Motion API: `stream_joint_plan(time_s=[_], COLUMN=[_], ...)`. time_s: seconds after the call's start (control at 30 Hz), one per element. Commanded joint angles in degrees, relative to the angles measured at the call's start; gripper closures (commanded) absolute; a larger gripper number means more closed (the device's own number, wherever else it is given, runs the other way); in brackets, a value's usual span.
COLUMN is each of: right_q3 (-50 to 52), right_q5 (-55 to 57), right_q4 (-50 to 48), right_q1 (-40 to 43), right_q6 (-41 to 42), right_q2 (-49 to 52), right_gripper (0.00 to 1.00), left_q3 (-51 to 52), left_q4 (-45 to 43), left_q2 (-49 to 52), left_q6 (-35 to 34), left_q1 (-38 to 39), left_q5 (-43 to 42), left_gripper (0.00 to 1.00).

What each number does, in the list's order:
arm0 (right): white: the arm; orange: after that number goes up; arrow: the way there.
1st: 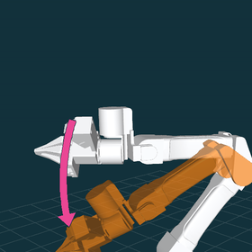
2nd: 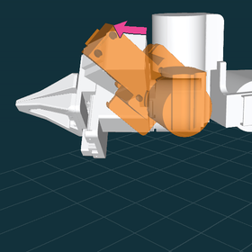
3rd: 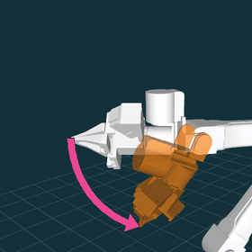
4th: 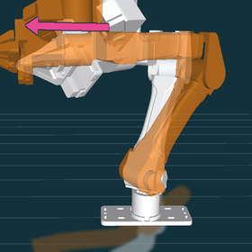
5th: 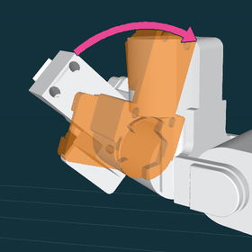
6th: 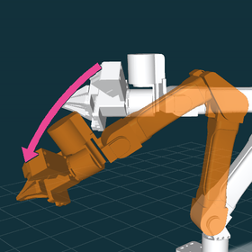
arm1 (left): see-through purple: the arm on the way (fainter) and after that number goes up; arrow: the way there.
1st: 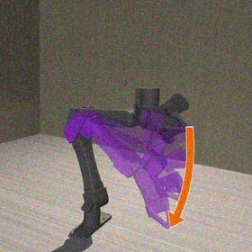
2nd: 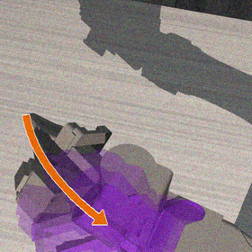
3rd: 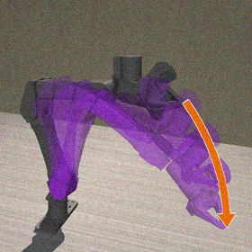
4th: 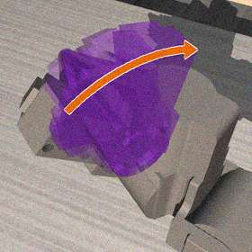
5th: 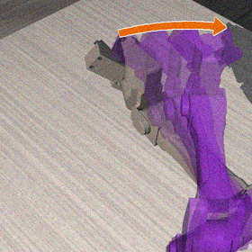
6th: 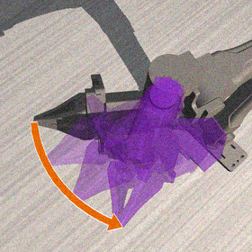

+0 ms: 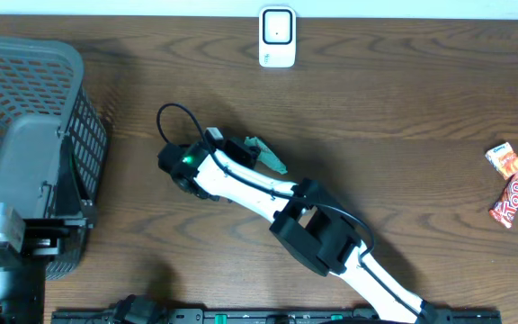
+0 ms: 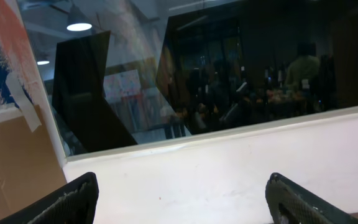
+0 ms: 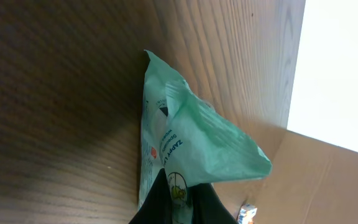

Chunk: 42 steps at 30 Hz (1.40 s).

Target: Scan the item barcode

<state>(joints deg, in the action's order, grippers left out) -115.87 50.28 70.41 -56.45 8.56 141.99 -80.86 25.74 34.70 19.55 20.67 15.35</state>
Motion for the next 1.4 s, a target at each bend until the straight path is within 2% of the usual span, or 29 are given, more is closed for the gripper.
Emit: stream_joint_plan(time_s=[0.0, 0.17, 0.27, 0.3, 0.47, 0.6, 0.67, 0.8, 0.9, 1.1, 1.37], right_q3=[-0.37, -0.37, -0.37, -0.37, -0.37, -0.37, -0.37, -0.37, -0.13, 2.14, 7.65], right_q5=[-7.48, -10.36, -13.62, -14.8, -18.27, -18.05, -16.9, -16.0, -17.66, -22.73, -25.51], right_q4=[-0.72, -1.88, -1.9, -1.97, -1.84, -1.38, -1.46, -1.46, -1.31, -1.66, -2.67], right_q1=[0.22, 0.28, 0.61, 0.72, 2.08, 2.69, 2.73, 2.97, 3.91, 5.51, 6.99], right_q6=[0.81, 0.79, 0.79, 0.81, 0.85, 0.83, 0.85, 1.31, 2.93, 5.25, 4.44], right_q2=[-0.63, -0.63, -0.63, -0.63, -0.63, -0.63, -0.63, -0.63, -0.46, -0.09, 0.28], right_gripper=[0.99, 0.98, 0.57, 0.53, 0.51, 0.34, 0.2, 0.09, 0.11, 0.22, 0.22], left_q3=[0.17, 0.17, 0.17, 0.17, 0.17, 0.17, 0.17, 0.17, 0.17, 0.17, 0.17], left_q4=[-0.09, -0.07, -0.04, -0.04, 0.33, 0.35, 0.35, 0.37, 0.37, 0.37, 0.35], left_q2=[0.31, 0.31, 0.31, 0.31, 0.31, 0.31, 0.31, 0.31, 0.31, 0.31, 0.31], left_q6=[0.35, 0.37, 0.37, 0.37, 0.37, 0.37, 0.35, 0.37, 0.37, 0.37, 0.35], left_q1=[-0.24, -0.24, -0.24, -0.24, -0.24, -0.24, -0.24, -0.24, -0.24, -0.24, -0.24], left_q5=[0.74, 0.74, 0.76, 0.76, 0.74, 0.74, 0.76, 0.74, 0.76, 0.74, 0.74], left_gripper=[0.14, 0.14, 0.14, 0.14, 0.14, 0.14, 0.14, 0.14, 0.14, 0.14, 0.14])
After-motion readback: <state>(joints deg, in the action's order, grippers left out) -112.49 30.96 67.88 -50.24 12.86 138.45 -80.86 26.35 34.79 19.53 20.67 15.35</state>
